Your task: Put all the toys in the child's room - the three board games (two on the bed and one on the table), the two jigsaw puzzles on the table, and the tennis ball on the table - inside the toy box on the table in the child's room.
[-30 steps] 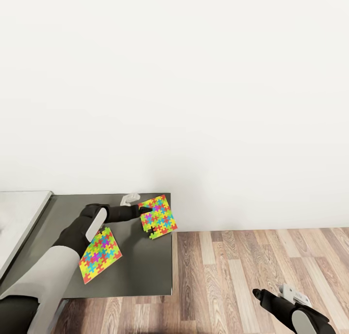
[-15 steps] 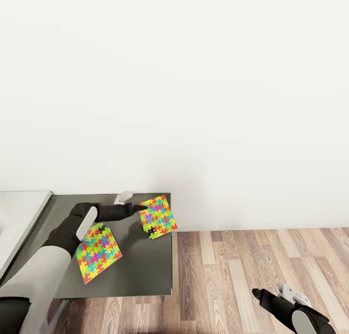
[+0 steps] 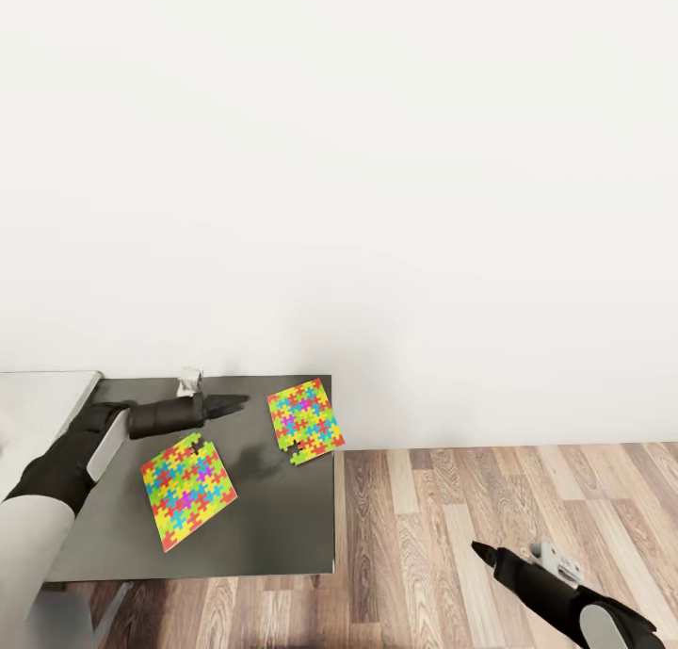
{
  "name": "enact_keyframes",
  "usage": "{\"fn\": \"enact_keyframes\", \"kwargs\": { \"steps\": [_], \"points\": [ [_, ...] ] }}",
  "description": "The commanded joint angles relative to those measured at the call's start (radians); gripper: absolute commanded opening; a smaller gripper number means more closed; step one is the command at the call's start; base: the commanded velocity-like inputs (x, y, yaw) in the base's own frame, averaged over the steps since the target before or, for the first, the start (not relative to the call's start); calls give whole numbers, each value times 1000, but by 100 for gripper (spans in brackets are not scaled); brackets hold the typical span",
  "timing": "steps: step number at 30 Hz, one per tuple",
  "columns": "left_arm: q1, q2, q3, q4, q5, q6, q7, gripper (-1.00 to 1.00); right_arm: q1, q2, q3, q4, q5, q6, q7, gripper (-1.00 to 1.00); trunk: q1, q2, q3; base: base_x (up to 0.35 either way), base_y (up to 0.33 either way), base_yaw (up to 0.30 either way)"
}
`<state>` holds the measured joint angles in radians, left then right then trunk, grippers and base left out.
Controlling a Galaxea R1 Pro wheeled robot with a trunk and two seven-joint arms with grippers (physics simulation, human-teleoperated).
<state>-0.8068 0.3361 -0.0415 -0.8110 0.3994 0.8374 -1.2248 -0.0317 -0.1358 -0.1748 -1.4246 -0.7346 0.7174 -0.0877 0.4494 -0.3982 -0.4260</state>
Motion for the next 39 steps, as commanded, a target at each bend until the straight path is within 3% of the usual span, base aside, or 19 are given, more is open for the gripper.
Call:
{"fn": "enact_keyframes", "kwargs": {
  "steps": [1, 4, 7, 12, 14, 17, 22, 26, 39],
  "points": [
    [4, 2, -3, -2, 6, 7, -13, 100, -2, 0, -2, 1, -11, 5, 13, 100, 1, -2, -2, 0, 0, 0],
    [29, 4, -3, -10, 8, 7, -53, 100, -45, 1, -9, 16, -14, 12, 87, 100, 1, -2, -2, 0, 0, 0],
    [61, 5, -3, -21, 8, 5, -95, 100, -124, 1, -12, 63, -18, 33, 150, 100, 1, -2, -2, 0, 0, 0],
    [109, 10, -2, -102, 8, 21, -192, 100, -242, 1, -15, 203, -22, 86, 292, 100, 1, -2, -2, 0, 0, 0],
    [119, 12, -2, -133, 8, 32, -209, 100, -260, 1, -15, 242, -22, 90, 337, 100, 1, -2, -2, 0, 0, 0],
    [138, 14, -1, -185, 6, 67, -232, 100, -308, 1, -15, 341, -21, 92, 460, 100, 1, -2, -2, 0, 0, 0],
    [148, 14, -2, -209, 6, 84, -242, 100, -343, 1, -15, 428, -13, 87, 609, 100, 1, -2, -2, 0, 0, 0],
    [153, 13, -3, -217, 7, 88, -244, 100, -351, 1, -15, 447, -8, 85, 657, 100, 1, -2, -2, 0, 0, 0],
    [219, 17, 7, -343, 2, 116, -244, 100, -353, 4, -14, 452, -6, 88, 678, 100, 1, -2, -2, 47, 7, 0]
  ]
}}
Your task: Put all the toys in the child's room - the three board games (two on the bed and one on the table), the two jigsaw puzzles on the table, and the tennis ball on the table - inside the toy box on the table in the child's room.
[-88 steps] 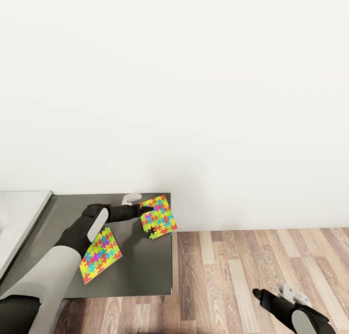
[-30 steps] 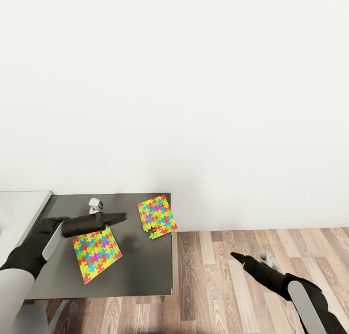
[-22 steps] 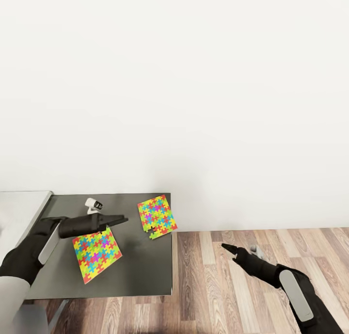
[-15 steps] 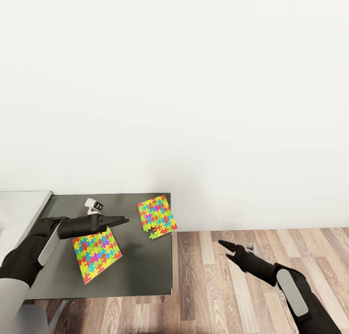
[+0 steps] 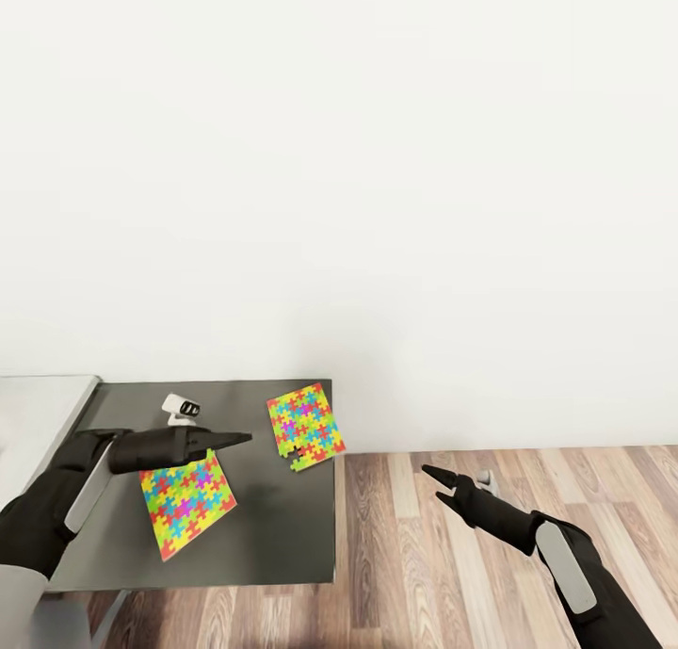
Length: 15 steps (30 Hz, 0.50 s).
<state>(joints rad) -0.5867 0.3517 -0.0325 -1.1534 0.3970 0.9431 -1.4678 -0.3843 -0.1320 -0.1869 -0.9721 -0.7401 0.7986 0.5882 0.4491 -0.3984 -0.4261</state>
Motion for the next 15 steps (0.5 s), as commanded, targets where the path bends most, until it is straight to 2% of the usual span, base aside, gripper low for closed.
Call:
{"fn": "enact_keyframes", "kwargs": {
  "steps": [1, 9, 15],
  "points": [
    [1, 1, -2, -3, 4, 12, -1, 100, -1, 1, -2, -1, -1, 7, 2, 100, 1, -2, -1, 189, 33, 0],
    [5, 1, -1, -13, 5, 16, 0, 100, -1, 1, -2, -2, -4, 14, 4, 100, 1, -2, -5, 65, 9, 0],
    [5, 1, -1, -14, 5, 14, 0, 100, -1, 1, -2, -2, -7, 16, 4, 100, 1, -2, -13, 158, 1, 0]
  ]
}}
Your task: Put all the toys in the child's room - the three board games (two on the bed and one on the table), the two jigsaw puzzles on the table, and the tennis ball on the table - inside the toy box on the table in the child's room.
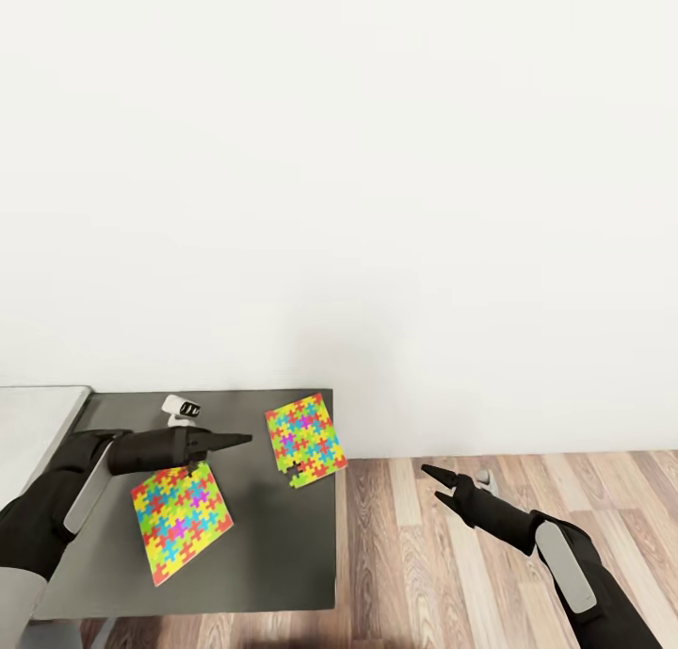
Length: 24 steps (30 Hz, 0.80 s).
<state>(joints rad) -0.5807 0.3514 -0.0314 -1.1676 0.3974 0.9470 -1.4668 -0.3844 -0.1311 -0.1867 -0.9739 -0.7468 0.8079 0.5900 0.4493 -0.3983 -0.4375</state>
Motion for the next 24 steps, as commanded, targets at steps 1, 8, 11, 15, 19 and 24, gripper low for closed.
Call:
{"fn": "enact_keyframes", "kwargs": {
  "steps": [1, 8, 11, 15, 19, 24],
  "points": [
    [-1, 1, -2, 0, 4, 10, -1, 100, -1, 0, -2, 0, -1, 6, 2, 100, 1, -2, -2, 100, 0, 0],
    [-1, 0, -3, -1, 4, 9, 0, 100, -1, 1, -2, 0, 0, 6, 2, 100, 1, -2, -4, 73, 0, 0],
    [-1, 0, -3, -2, 4, 9, 1, 100, -1, 1, -2, 0, 0, 5, 2, 100, 1, -2, -5, 149, 0, 0],
    [0, 0, -4, -3, 4, 9, 2, 100, -2, 2, -2, 0, 2, 6, 2, 100, 1, -2, -5, 68, 0, 0],
    [1, -1, -4, -4, 4, 9, 2, 100, -18, 5, 7, 3, 3, 6, 1, 100, 1, -2, -5, 9, 0, 0],
    [1, -2, -4, -4, 4, 7, 2, 100, -31, 13, 25, 5, 5, 4, -5, 100, 1, -2, -5, 2, 0, 0]
  ]
}}
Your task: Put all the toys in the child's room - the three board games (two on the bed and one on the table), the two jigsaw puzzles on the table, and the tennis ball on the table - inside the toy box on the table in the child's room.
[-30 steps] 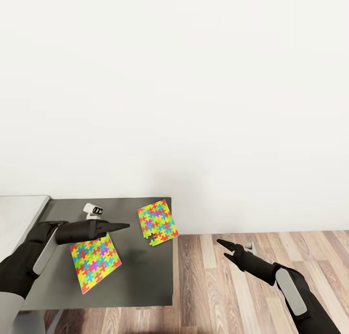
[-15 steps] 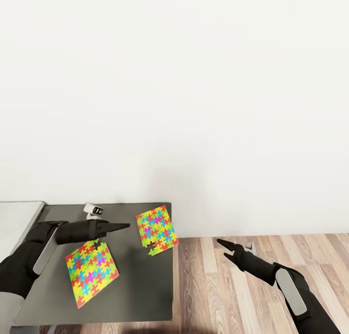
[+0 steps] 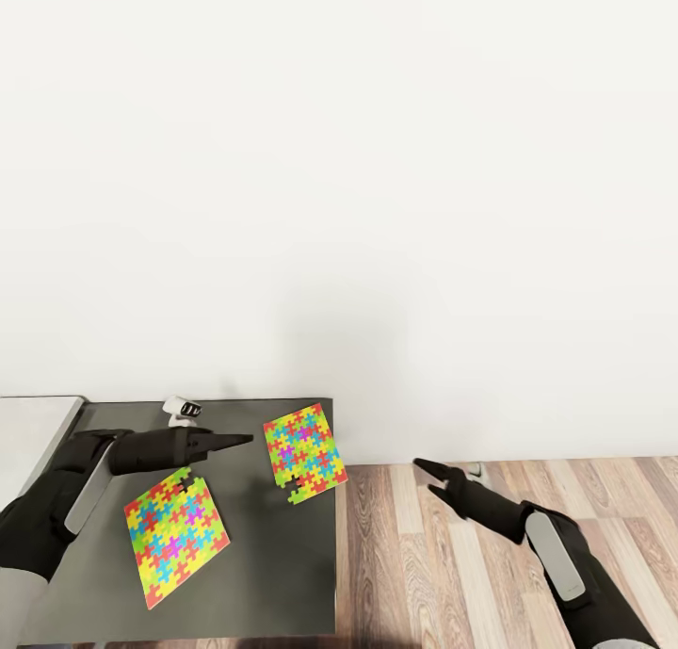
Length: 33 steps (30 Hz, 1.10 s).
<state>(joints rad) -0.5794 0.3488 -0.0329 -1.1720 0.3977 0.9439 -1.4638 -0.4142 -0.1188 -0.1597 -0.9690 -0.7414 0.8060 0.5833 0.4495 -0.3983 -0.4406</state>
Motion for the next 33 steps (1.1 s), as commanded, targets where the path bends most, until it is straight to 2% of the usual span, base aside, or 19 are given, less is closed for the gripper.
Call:
{"fn": "enact_keyframes", "kwargs": {
  "steps": [1, 7, 11, 15, 17, 21, 33],
  "points": [
    [-1, 1, -2, 0, 4, 10, -1, 100, -2, 1, 1, 0, 0, 6, 1, 100, 1, -2, -1, 0, 0, 0],
    [-1, 0, -2, 0, 4, 9, -1, 100, -17, 3, 29, 0, -1, 9, -4, 100, 1, -2, -1, 0, 0, 0],
    [-1, -2, -2, -1, 4, 8, -1, 100, -53, 8, 71, 13, -2, 11, -8, 100, 1, -2, -1, 0, 0, 0],
    [-1, -2, -2, -1, 4, 6, -1, 100, -114, 12, 109, 121, 0, 3, -5, 100, 1, -2, -1, 0, 0, 0],
    [-1, -1, -1, -1, 4, 6, -1, 100, -133, 13, 116, 173, 2, -3, -2, 100, 1, -2, -1, 0, 0, 0],
    [-1, 0, -1, -1, 5, 5, -1, 100, -149, 10, 123, 212, 3, -22, 5, 100, 1, -2, -2, 0, 0, 0],
    [0, -1, -1, -3, 5, 4, -1, 100, -155, 8, 124, 226, 2, -31, 13, 100, 1, -2, -17, 0, 0, 0]
  ]
}}
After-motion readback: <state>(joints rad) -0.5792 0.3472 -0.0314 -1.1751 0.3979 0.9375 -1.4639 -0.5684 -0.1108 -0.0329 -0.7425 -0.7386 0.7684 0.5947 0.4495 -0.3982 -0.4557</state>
